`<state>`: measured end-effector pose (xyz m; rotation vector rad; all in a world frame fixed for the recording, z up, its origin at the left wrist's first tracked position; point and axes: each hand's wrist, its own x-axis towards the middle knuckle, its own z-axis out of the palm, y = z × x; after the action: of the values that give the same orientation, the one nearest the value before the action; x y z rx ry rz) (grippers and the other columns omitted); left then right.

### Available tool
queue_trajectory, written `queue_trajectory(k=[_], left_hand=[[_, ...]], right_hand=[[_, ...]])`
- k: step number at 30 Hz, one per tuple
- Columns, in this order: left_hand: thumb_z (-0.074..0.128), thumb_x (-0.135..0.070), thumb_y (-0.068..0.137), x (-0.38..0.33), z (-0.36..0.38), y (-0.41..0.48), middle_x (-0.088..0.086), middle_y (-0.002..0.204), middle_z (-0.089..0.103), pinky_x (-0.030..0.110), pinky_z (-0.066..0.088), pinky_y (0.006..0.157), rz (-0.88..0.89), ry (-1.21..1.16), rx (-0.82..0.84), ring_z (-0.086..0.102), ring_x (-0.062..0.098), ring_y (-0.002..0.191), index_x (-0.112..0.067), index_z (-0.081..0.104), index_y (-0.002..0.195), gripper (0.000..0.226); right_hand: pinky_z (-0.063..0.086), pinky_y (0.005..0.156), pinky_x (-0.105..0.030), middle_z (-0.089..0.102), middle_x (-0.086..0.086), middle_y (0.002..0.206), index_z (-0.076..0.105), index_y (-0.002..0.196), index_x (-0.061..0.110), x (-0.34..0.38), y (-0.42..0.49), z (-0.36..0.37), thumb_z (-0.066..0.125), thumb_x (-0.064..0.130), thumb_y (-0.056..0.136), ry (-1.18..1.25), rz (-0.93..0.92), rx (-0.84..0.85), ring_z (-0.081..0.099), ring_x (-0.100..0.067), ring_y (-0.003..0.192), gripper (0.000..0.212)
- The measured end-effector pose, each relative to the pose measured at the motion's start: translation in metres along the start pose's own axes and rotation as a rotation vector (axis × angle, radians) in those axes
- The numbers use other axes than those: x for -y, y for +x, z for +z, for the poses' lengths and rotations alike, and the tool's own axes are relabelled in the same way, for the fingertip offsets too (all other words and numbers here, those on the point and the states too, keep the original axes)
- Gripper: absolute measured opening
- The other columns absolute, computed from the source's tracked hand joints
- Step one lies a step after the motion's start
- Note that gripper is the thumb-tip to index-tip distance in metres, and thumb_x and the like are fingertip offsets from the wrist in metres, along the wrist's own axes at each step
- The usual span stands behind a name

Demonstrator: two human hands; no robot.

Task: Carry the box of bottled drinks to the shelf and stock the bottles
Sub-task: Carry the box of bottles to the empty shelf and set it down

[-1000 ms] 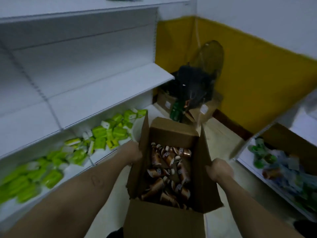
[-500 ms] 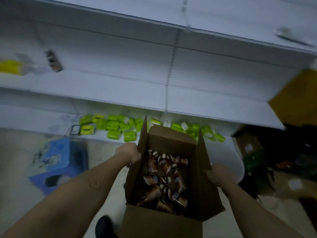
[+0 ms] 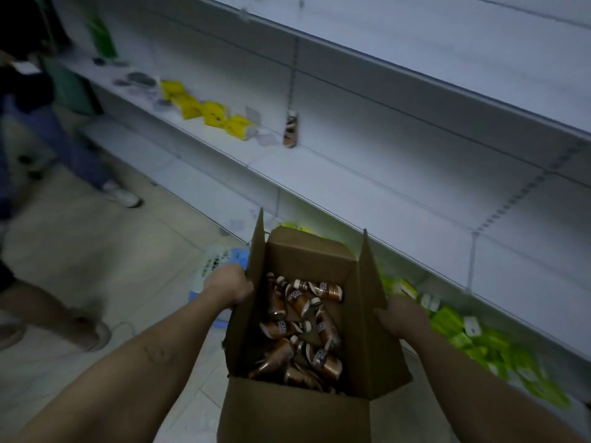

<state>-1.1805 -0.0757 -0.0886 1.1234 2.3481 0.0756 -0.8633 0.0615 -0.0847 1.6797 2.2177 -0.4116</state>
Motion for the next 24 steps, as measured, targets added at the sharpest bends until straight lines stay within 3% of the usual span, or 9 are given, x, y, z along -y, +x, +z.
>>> queue_trajectory(k=[3,10,16,19,24], left_hand=[[0.053,-0.031,0.085,0.037,-0.026,0.006,0.005,0.066,0.060,0.027,0.050,0.059,-0.093,-0.087,-0.026,0.064,0.024,0.065,-0.011,0.057,0.075,0.023],[0.053,-0.030,0.086,0.098,-0.070,0.028,0.004,0.063,0.062,0.024,0.045,0.049,-0.257,-0.173,-0.114,0.063,0.019,0.056,-0.016,0.055,0.067,0.025],[0.055,-0.035,0.088,0.113,-0.099,0.077,0.005,0.072,0.064,0.028,0.054,0.057,-0.381,-0.159,-0.130,0.066,0.020,0.062,-0.014,0.059,0.079,0.023],[0.057,-0.033,0.088,0.111,-0.108,0.106,0.004,0.072,0.062,0.025,0.048,0.048,-0.438,-0.124,-0.148,0.064,0.018,0.061,-0.013,0.060,0.081,0.022],[0.056,-0.033,0.090,0.120,-0.119,0.144,0.004,0.068,0.065,0.023,0.047,0.046,-0.464,-0.034,-0.070,0.065,0.016,0.058,-0.011,0.065,0.083,0.025]], right_hand=[[0.048,0.076,-0.031,0.069,-0.016,0.111,0.068,0.104,0.007,0.052,0.024,-0.017,0.055,0.042,0.089,0.036,-0.060,0.013,0.065,-0.031,0.102,0.040],[0.045,0.070,-0.029,0.071,-0.015,0.104,0.070,0.095,0.004,0.148,0.077,-0.044,0.056,0.044,0.089,-0.006,-0.234,-0.019,0.065,-0.031,0.099,0.042],[0.043,0.069,-0.029,0.069,-0.017,0.107,0.069,0.095,0.003,0.191,0.138,-0.051,0.056,0.038,0.089,0.075,-0.296,0.047,0.064,-0.031,0.100,0.037],[0.045,0.069,-0.029,0.069,-0.014,0.106,0.070,0.096,0.007,0.209,0.171,-0.057,0.057,0.036,0.087,0.124,-0.340,0.090,0.064,-0.031,0.099,0.033],[0.051,0.066,-0.028,0.067,-0.008,0.083,0.060,0.070,0.011,0.226,0.203,-0.041,0.058,0.034,0.087,0.162,-0.295,0.165,0.067,-0.027,0.081,0.028]])
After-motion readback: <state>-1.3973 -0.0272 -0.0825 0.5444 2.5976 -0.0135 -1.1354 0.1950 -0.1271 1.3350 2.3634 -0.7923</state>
